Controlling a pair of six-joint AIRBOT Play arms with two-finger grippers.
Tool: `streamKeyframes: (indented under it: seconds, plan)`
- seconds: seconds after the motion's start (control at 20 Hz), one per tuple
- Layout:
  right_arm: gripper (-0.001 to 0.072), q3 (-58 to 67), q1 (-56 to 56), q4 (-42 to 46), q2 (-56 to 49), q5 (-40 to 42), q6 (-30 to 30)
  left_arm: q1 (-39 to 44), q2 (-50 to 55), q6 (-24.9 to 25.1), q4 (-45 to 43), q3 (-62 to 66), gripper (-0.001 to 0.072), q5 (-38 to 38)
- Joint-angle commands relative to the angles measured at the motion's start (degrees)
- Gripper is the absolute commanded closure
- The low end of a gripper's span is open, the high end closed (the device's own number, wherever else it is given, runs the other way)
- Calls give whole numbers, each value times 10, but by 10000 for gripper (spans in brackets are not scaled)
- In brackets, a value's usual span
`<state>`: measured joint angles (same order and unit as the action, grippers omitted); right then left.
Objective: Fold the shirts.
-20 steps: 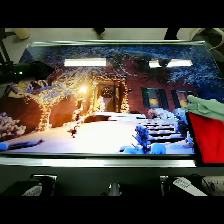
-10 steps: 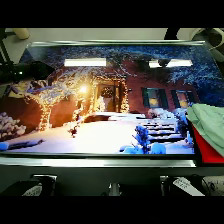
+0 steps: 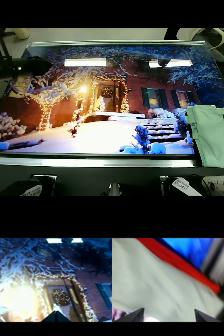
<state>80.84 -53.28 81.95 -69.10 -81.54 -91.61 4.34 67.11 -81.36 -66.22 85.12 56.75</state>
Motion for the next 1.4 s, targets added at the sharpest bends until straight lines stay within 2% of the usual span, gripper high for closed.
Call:
streamKeyframes:
  seconds: [0.0,0.05,0.1,0.15,0.2,0.25,0.3,0.35,0.45,0.6,1.35]
  plan:
    - [25,86,161,-20,0,86,36,48,68,-106,-260,92,681,81]
    - [26,85,225,-18,-2,81,31,64,96,-131,-327,114,679,126]
    - [26,85,286,-12,-9,68,24,72,117,-132,-348,120,609,155]
    - [26,84,342,3,-24,46,10,73,134,-133,-343,119,365,182]
    - [27,84,379,6,-44,16,-12,73,153,-141,-339,115,29,220]
    - [27,84,404,-6,-68,-23,-26,71,170,-154,-339,106,-13,262]
    - [27,84,417,-27,-91,-64,-31,70,180,-153,-333,86,-13,290]
    - [27,84,423,-50,-112,-101,-31,70,175,-153,-322,54,-13,285]
    - [26,84,428,-61,-131,-120,-31,71,145,-163,-290,-10,-13,231]
    - [24,84,428,-58,-129,-104,-31,70,132,-168,-287,-30,-13,196]
    - [25,84,428,-59,-129,-102,-31,70,133,-164,-287,-30,-13,197]
